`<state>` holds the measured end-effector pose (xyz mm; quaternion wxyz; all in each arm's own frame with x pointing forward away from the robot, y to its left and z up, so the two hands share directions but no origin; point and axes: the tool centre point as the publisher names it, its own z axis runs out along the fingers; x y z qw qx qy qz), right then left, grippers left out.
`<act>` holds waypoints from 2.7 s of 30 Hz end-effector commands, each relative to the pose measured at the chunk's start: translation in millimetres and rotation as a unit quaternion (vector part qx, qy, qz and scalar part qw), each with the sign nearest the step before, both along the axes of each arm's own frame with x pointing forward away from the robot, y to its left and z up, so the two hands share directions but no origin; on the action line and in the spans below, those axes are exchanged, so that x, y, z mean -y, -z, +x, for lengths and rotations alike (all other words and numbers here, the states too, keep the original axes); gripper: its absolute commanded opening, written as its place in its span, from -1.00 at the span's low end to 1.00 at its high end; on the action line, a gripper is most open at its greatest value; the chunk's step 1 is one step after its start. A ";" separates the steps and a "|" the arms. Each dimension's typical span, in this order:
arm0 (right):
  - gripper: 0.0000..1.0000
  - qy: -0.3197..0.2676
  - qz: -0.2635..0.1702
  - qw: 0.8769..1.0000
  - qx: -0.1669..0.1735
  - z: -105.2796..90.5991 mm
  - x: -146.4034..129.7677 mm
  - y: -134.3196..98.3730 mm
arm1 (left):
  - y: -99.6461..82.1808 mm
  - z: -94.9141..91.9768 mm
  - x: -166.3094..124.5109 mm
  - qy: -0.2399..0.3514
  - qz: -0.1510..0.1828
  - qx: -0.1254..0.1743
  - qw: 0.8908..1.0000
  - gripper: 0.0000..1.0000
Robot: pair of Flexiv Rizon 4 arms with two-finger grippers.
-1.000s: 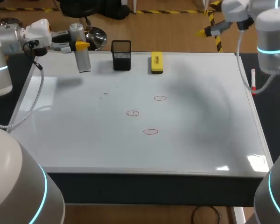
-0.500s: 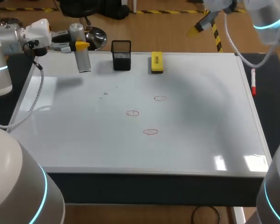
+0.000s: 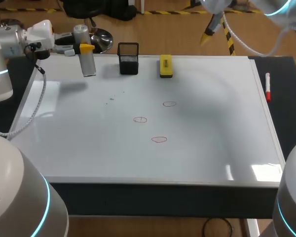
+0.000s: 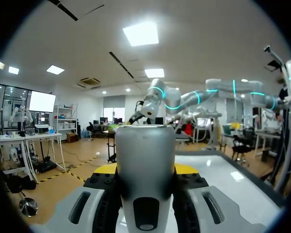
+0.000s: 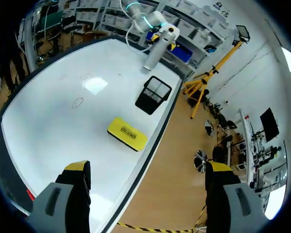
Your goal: Pick up the inspection probe, press it on each red-marked spot on the whiteboard one by one, put down the probe, pick up the eraser, and wipe off all the red marks.
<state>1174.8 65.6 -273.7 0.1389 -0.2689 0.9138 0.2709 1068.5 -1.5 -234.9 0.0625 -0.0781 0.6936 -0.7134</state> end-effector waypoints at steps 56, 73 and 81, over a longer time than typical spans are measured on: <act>1.00 -0.438 -0.259 0.845 0.163 -8.3 -86.6 104.3 | -1.5 -1.8 0.5 -0.003 0.001 0.001 1.000 -1.00; 1.00 -0.447 -0.250 0.844 0.160 -7.0 -84.1 138.8 | -1.5 -1.8 0.5 -0.003 0.001 0.001 1.000 -1.00; 1.00 -0.461 -0.255 0.837 0.150 -11.5 -86.3 151.6 | -1.5 -1.8 0.5 -0.003 0.001 0.001 1.000 -1.00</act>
